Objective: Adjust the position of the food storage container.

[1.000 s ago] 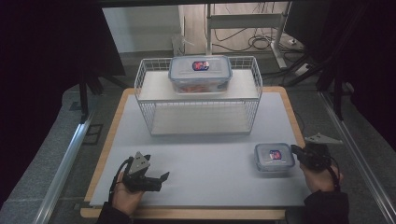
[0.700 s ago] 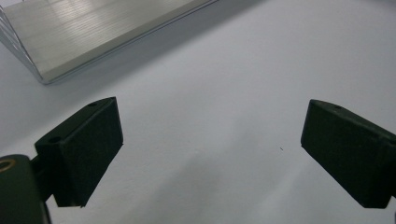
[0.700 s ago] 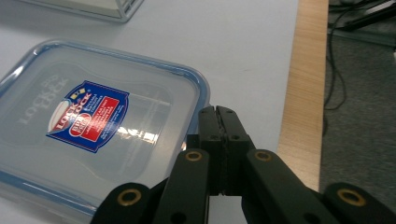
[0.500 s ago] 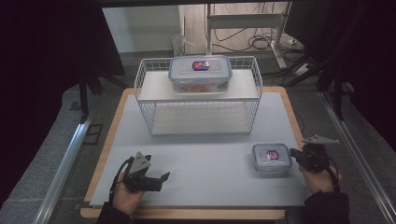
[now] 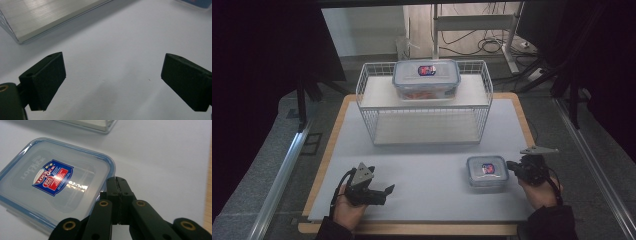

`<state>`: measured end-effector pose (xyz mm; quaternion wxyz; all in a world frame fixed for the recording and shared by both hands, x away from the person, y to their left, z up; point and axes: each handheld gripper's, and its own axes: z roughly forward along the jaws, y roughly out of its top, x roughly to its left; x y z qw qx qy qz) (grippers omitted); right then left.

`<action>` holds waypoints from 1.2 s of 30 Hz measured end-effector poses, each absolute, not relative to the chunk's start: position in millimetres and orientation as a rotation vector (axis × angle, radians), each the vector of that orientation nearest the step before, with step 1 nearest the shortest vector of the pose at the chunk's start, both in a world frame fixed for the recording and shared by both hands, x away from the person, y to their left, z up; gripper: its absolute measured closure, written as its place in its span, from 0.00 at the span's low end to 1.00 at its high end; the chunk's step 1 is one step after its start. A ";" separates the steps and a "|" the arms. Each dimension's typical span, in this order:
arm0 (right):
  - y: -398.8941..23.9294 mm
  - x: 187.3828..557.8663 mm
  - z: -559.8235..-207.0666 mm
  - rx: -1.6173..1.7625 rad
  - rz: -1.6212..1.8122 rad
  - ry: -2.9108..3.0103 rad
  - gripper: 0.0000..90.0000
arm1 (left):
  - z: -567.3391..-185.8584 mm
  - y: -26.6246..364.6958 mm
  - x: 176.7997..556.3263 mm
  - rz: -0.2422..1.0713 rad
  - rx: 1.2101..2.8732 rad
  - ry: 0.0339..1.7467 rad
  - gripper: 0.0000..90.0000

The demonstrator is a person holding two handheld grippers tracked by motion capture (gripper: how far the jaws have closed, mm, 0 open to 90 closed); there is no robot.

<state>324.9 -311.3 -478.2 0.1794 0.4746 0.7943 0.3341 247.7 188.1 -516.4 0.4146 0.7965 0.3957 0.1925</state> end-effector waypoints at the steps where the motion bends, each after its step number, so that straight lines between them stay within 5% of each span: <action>1: -308.5 324.5 -478.4 1.336 0.949 2.253 1.00 | -516.4 187.9 247.8 0.482 2.001 0.995 0.06; 36: -214.6 311.1 -489.3 1.109 1.097 2.535 1.00 | -519.1 186.5 250.5 0.442 2.002 1.014 0.06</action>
